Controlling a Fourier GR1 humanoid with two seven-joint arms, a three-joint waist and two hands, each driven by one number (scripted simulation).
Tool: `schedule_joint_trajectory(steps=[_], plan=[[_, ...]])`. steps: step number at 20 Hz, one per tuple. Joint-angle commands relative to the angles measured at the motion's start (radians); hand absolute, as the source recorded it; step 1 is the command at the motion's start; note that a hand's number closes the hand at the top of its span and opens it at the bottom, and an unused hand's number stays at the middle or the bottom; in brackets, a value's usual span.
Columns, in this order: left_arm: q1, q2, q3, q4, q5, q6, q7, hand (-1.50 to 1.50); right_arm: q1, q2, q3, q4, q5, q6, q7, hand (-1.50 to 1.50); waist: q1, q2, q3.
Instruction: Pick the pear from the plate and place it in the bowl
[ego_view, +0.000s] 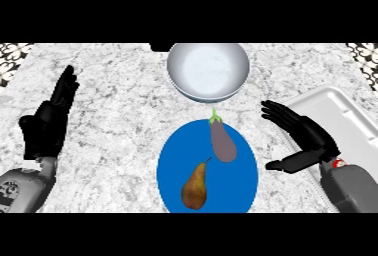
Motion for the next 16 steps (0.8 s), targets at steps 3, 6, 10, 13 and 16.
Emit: schedule_joint_trajectory(steps=[3,6,10,13,16], plan=[[0.016,0.011,0.006,-0.055,-0.014,-0.002,0.034,0.0,-0.162,-0.091,0.085,-0.059,0.091,0.082,0.2,-1.5,0.01,-0.003,-0.001],[-0.015,-0.036,0.003,0.022,-0.032,0.007,-0.009,0.0,-0.243,-0.023,0.164,-0.018,0.148,0.105,0.272,-1.5,0.004,0.004,-0.001],[-0.006,-0.008,0.036,-0.029,-0.017,-0.024,0.034,0.0,-0.343,0.016,0.179,-0.032,0.116,0.194,0.4,-1.5,0.003,0.0,-0.001],[-0.031,-0.019,0.052,0.016,-0.027,-0.047,0.016,0.0,-0.402,0.092,0.187,0.012,0.117,0.219,0.467,-1.5,-0.001,0.002,-0.001],[-0.014,-0.041,0.052,-0.002,-0.059,-0.033,0.034,0.0,-0.352,0.114,0.207,-0.049,0.13,0.269,0.478,-1.5,-0.007,0.0,-0.001]])
